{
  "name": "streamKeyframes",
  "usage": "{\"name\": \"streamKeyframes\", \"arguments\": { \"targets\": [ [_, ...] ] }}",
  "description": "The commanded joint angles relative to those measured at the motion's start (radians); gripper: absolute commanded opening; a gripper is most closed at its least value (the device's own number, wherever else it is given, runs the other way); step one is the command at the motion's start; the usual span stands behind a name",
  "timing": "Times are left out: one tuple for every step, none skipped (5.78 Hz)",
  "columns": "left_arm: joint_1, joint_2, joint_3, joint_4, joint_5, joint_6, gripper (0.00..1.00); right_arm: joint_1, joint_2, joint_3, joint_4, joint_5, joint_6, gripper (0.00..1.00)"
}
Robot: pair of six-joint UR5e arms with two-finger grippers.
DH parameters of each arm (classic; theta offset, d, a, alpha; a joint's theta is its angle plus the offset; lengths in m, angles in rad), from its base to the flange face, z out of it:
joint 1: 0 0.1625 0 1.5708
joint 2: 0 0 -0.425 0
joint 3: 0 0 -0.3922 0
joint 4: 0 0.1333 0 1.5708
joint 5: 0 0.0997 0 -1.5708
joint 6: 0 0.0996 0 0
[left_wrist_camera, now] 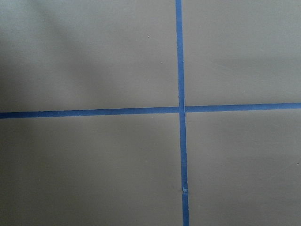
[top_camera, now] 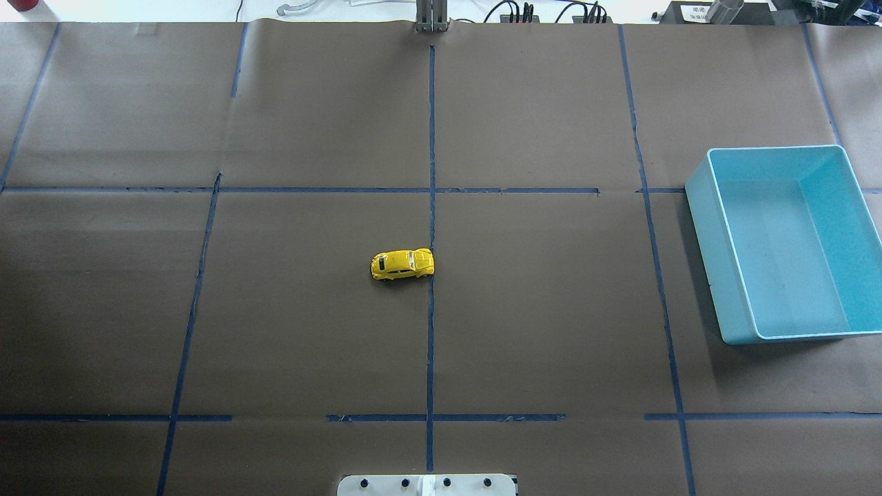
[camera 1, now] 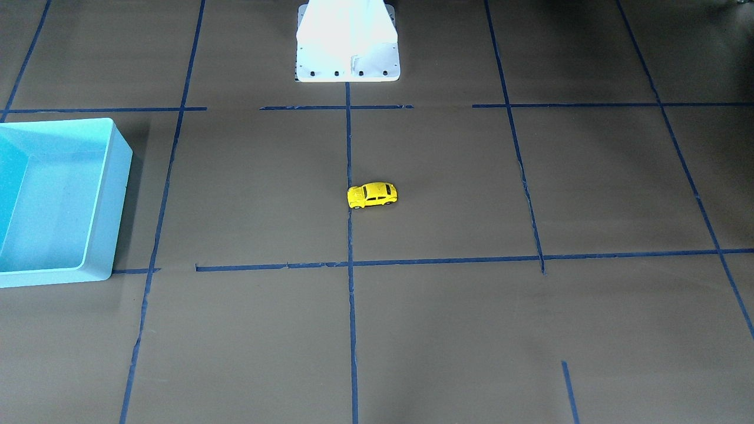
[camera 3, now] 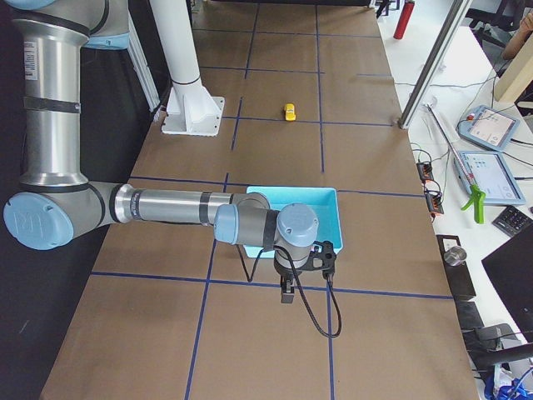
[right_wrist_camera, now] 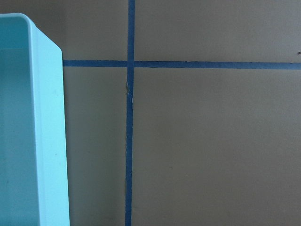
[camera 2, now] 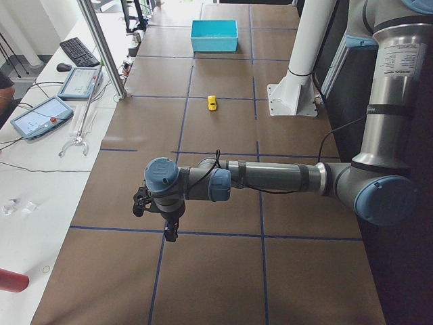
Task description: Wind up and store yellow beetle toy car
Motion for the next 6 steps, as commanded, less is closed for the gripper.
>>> {"name": "streamKeyframes", "arguments": {
  "targets": [
    [0.036,-0.004,-0.057,0.006,-0.001,-0.001,1.00,0.000,0.000,0.000,0.002,0.000,-0.002,1.00],
    [0.053,-0.004,-0.103,0.006,-0.001,-0.001,1.00,0.000,0.000,0.001,0.002,0.000,-0.002,1.00],
    [0.100,-0.007,-0.166,0.008,0.000,-0.004,1.00,0.000,0.002,0.003,0.003,0.000,-0.008,1.00],
    [0.144,-0.022,-0.208,0.006,-0.001,-0.002,1.00,-0.002,0.002,0.011,0.005,0.002,-0.009,1.00],
    [0.245,-0.041,-0.269,0.008,0.000,-0.004,1.00,-0.002,0.002,0.018,0.005,0.002,-0.009,1.00],
    [0.331,-0.073,-0.286,0.008,0.005,-0.004,1.00,-0.002,0.002,0.018,0.005,0.002,-0.009,1.00]
  ]
}}
